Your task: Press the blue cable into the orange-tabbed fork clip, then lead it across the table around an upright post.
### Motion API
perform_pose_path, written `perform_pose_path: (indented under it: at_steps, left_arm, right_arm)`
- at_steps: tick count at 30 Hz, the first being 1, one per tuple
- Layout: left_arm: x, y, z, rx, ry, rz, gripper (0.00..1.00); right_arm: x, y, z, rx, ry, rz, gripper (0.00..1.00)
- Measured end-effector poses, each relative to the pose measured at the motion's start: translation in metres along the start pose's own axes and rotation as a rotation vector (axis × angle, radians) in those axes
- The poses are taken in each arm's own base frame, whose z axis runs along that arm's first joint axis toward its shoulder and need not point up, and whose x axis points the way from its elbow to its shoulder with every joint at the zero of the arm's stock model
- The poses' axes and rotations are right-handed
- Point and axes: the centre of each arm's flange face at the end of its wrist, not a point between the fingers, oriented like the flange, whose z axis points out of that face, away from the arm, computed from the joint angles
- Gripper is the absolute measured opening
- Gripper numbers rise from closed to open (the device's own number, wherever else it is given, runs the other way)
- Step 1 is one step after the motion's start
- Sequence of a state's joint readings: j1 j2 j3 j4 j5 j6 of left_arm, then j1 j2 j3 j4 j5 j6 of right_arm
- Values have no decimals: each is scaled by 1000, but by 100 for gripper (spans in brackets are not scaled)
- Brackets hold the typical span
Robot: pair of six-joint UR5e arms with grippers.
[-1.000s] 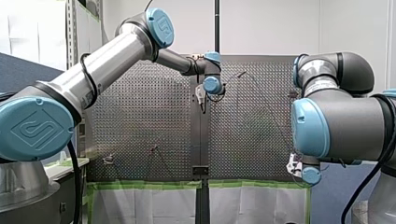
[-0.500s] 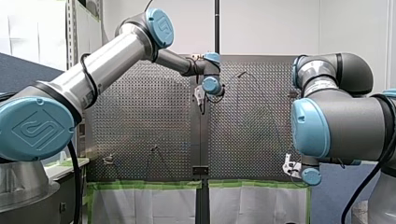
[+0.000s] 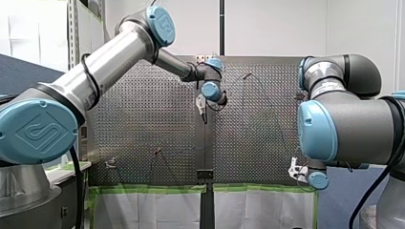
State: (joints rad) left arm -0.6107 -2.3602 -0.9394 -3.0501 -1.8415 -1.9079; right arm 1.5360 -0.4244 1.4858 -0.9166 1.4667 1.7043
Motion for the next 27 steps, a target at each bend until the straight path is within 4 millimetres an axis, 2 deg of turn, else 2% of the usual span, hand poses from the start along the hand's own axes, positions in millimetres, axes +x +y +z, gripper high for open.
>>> perform_pose_path:
  at_steps: [11, 14, 21, 23, 27]
  left_arm:
    - [-27, -9, -26, 46, -39, -62, 100]
    - [-22, -15, -36, 70, -13, -56, 100]
    - [10, -26, -61, 118, 107, -26, 100]
    - [13, -28, -68, 130, 131, -18, 100]
    - [6, -27, -79, 141, 131, -19, 100]
  right_arm:
    - [-2, -5, -1, 7, -7, -3, 0]
    - [-3, -5, -2, 6, -11, -3, 0]
    - [-3, -6, -2, 7, -14, -4, 0]
    - [-3, -6, -2, 7, -15, -4, 0]
    - [-4, -8, -2, 9, -16, -4, 0]
